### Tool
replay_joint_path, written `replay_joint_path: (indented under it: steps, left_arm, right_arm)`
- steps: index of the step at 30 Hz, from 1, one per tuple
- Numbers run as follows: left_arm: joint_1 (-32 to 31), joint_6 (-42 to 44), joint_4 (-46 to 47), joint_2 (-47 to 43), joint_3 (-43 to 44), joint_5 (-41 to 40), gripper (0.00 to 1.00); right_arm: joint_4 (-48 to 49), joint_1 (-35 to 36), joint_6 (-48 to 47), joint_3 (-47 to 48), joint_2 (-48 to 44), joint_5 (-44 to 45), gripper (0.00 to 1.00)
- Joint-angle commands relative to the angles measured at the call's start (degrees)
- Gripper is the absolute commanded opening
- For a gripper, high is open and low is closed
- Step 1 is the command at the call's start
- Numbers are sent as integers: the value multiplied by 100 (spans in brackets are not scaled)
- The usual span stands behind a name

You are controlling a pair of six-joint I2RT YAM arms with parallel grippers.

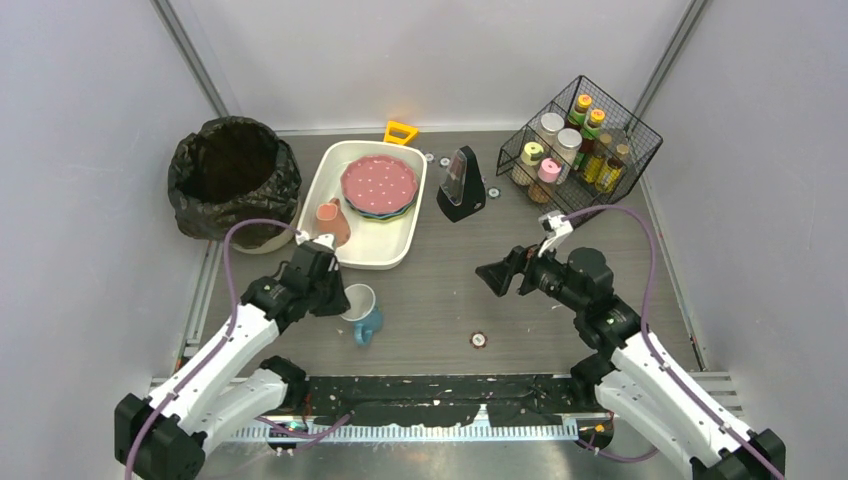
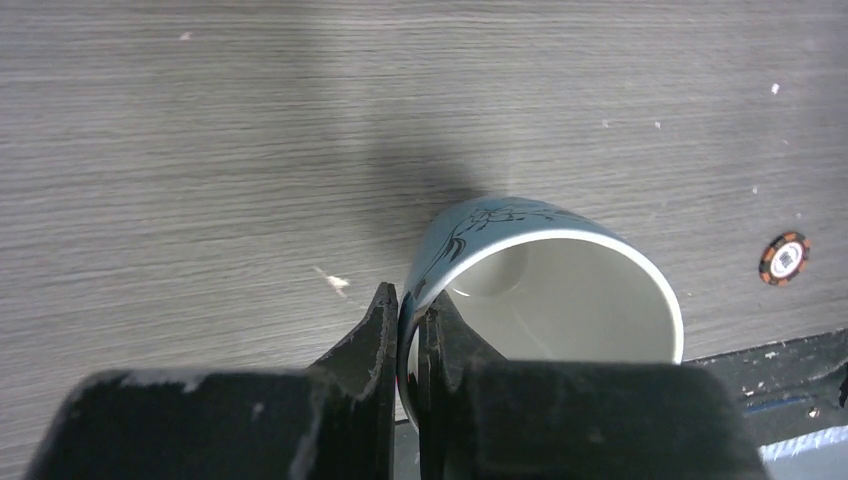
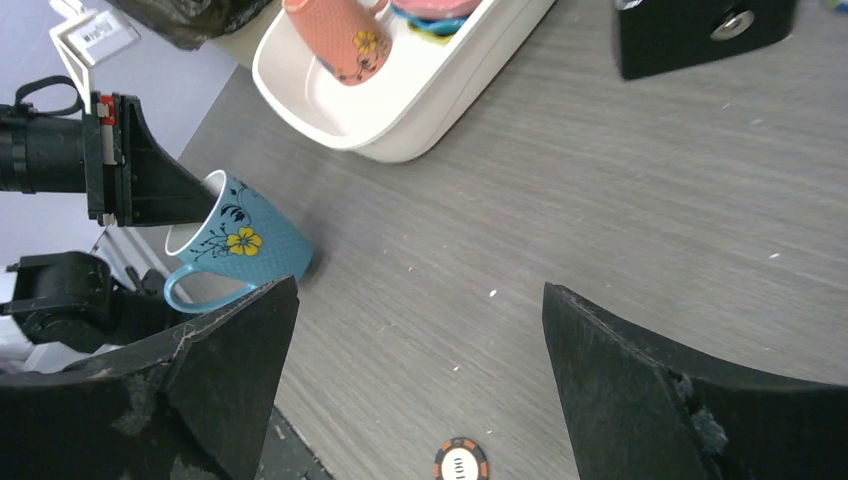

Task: Clear the kitchen counter

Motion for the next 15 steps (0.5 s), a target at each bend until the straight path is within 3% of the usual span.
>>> replay_joint_path:
  steps: [1, 9, 15]
  left_arm:
    - [-740, -542, 572, 147, 547, -377, 0]
    - [-1997, -539, 582, 1212, 1485, -1518, 0]
    - [-2849, -473, 618, 2051, 2131, -2106, 0]
  right_arm:
    - [361, 433, 291, 300, 469, 70, 97]
    - [-86, 1609, 505, 1162, 1796, 816, 95]
    - [-27, 2061, 822, 1570, 2432, 1069, 91]
